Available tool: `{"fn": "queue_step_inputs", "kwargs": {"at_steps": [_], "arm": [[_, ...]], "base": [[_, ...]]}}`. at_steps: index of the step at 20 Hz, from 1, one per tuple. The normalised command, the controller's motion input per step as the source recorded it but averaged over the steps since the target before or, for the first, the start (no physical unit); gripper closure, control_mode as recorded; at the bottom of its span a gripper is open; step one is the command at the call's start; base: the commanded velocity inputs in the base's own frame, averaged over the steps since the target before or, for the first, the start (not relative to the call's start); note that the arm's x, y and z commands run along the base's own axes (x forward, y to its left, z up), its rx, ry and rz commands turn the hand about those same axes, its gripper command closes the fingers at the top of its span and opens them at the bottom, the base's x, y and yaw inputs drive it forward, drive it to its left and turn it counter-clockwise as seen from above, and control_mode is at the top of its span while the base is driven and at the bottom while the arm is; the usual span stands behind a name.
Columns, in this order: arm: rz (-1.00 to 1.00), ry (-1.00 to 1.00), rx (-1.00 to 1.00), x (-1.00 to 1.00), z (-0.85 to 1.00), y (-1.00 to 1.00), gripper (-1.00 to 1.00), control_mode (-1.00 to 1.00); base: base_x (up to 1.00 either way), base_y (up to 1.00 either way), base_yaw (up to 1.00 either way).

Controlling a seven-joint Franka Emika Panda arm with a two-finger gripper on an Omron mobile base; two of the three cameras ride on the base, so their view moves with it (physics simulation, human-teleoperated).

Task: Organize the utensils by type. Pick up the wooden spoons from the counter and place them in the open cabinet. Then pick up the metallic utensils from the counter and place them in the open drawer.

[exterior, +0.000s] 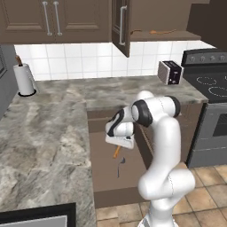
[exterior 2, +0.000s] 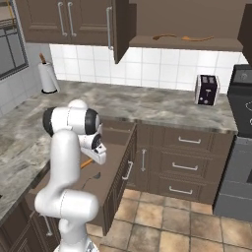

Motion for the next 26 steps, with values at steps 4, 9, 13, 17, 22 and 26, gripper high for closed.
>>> {"fn": "queue_step_inputs", "kwargs": {"at_steps": [4, 9, 13, 17, 22, 26], "arm": [[-0.11, 0.13, 0.00, 0.48, -0.49, 0.29, 1.00, -1.00], [-0.09, 0.08, -0.03, 0.43, -0.43, 0.30, 1.00, -1.00], [-0.04, 0.02, -0.01, 0.04, -0.48, 0.08, 1.00, -1.00], [-0.03, 0.00, -0.01, 0.00, -0.43, 0.00, 1.00, -1.00], [-0.02, 0.00, -0.02, 0.02, -0.32, 0.00, -1.00, -1.00], [0.00, 0.00, 0.00, -0.02, 0.07, -0.02, -1.00, -1.00]], "base": [[0.00, 0.00, 0.00], [0.00, 0.00, 0.00], [0.00, 0.00, 0.00], [0.00, 0.00, 0.00], [0.00, 0.00, 0.00], [0.00, 0.00, 0.00]]}}
